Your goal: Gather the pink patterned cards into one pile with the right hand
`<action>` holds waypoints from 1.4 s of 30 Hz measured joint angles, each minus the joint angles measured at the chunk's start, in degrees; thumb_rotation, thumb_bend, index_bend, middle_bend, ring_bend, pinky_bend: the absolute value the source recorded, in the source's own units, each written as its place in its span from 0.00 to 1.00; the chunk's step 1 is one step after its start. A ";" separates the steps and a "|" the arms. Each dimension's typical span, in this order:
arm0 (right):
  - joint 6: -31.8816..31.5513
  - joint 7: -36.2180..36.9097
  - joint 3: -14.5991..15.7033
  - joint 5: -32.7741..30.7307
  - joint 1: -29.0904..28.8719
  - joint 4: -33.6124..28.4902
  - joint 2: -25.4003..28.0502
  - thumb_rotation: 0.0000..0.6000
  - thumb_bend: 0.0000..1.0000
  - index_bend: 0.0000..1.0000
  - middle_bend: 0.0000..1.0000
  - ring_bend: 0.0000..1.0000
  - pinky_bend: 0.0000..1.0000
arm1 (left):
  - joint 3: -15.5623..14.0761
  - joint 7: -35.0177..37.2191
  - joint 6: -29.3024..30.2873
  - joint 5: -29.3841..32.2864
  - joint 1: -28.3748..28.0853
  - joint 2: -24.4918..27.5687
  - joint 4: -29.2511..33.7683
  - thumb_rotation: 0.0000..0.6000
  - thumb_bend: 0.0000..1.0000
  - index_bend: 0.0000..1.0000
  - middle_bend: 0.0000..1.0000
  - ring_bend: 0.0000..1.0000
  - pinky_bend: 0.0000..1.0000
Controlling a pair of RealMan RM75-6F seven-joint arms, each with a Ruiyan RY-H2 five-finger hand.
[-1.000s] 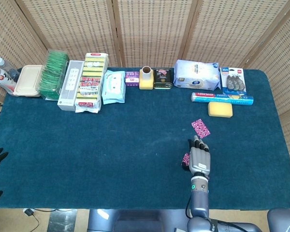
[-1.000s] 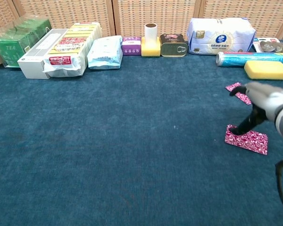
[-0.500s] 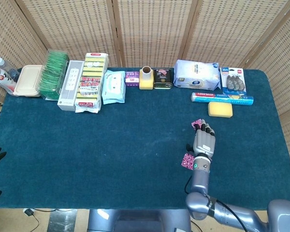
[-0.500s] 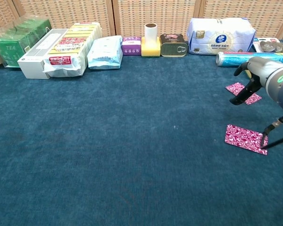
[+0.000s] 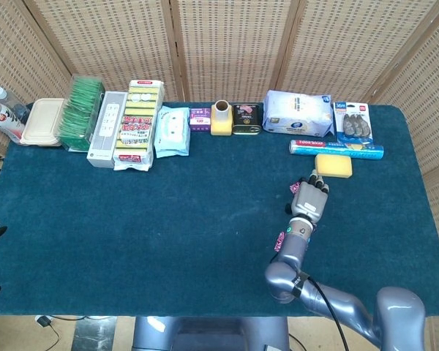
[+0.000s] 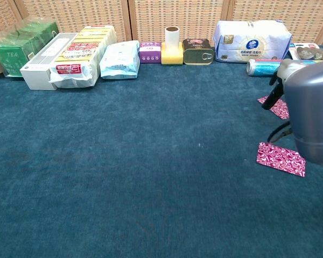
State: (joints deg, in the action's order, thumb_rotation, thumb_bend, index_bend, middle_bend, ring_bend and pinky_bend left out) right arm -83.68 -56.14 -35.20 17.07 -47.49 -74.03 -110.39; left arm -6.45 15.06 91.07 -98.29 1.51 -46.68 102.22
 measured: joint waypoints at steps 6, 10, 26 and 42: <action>-0.37 -2.86 -2.96 -4.41 -2.36 5.39 -1.99 0.99 0.33 0.22 0.00 0.00 0.08 | -0.01 0.91 -0.46 0.06 -0.30 0.28 -0.20 1.00 0.07 0.00 0.00 0.00 0.04; -0.33 -3.80 -4.48 -6.29 -3.30 8.44 -2.81 0.99 0.33 0.22 0.00 0.00 0.07 | -0.07 1.27 -0.46 -0.12 -0.36 0.36 -0.38 1.00 0.08 0.00 0.00 0.00 0.04; 2.28 -5.86 -14.72 -15.29 -7.97 18.68 -4.74 0.98 0.33 0.22 0.00 0.00 0.07 | 0.23 2.02 -0.97 0.83 -0.65 0.61 -0.38 1.00 0.07 0.00 0.00 0.00 0.04; 3.00 -5.47 -15.25 -15.49 -10.33 21.55 -5.82 0.98 0.33 0.22 0.00 0.00 0.07 | 0.34 2.57 -0.67 0.91 -0.54 0.64 -0.68 1.00 0.08 0.00 0.00 0.00 0.04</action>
State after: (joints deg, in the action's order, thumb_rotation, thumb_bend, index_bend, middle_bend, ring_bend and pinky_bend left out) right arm -80.68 -61.61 -50.46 1.58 -57.82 -52.48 -116.21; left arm -6.11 17.64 90.40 -97.38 0.98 -46.05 101.53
